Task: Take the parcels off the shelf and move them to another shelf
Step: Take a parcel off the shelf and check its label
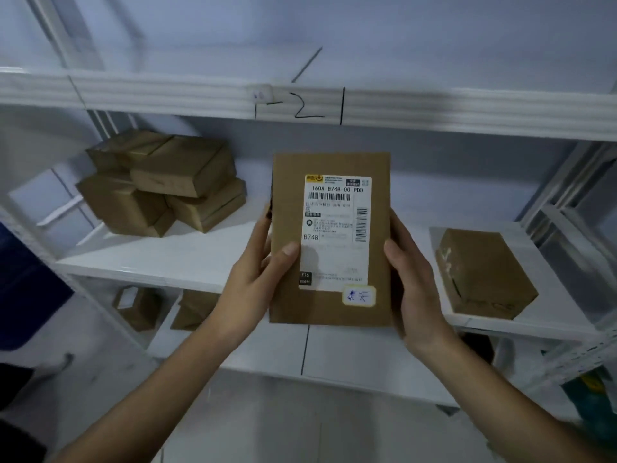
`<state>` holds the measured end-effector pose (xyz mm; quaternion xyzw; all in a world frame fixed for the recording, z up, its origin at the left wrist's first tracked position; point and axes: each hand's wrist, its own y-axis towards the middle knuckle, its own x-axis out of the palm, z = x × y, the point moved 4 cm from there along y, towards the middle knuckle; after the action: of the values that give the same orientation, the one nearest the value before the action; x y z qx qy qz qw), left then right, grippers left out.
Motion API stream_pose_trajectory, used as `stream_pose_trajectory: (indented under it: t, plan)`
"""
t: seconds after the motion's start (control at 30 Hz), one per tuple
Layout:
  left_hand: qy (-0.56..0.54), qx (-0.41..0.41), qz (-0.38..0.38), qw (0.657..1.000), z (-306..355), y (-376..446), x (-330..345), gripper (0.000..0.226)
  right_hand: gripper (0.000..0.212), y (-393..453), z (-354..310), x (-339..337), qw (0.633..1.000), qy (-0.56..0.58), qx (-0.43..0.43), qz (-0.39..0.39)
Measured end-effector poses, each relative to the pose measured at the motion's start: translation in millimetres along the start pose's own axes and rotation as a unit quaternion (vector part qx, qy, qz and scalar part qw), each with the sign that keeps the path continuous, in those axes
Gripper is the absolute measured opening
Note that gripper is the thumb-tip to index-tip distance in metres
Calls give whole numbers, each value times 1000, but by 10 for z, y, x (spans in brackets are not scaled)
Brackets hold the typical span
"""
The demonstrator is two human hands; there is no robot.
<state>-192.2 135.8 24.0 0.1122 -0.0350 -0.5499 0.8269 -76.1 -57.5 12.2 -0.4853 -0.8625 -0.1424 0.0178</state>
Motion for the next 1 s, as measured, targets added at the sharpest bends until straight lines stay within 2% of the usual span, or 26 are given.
stream_pose_trajectory:
  t: [0.07,0.1,0.2,0.3,0.43,0.53,0.7,0.8,1.0]
  plan:
    - [28,26,18,999,203,-136,-98,76,81,-67,-129,150,999,4,-25,-30]
    - [41,40,31,998,303,-182,-153,71,82,-75,-191,235,998,7,-36,-43]
    - [42,58,68,995,521,-282,-367,57,73,-66,-323,515,996,9,-53,-68]
    - [24,56,96,994,669,-379,-588,60,67,-77,-400,781,996,20,-51,-77]
    - [35,64,134,988,912,-422,-918,56,77,0,-555,1151,994,23,-63,-90]
    - [32,87,153,984,1039,-410,-1214,51,71,104,-581,1452,992,11,-75,-99]
    - [22,120,172,977,1191,-353,-1859,44,95,350,-667,2156,990,7,-101,-102]
    - [19,128,174,976,1308,-184,-2364,42,117,563,-745,2676,991,8,-108,-84]
    - [-4,184,155,971,1572,273,-3330,41,110,1156,-927,3649,984,3,-162,-76]
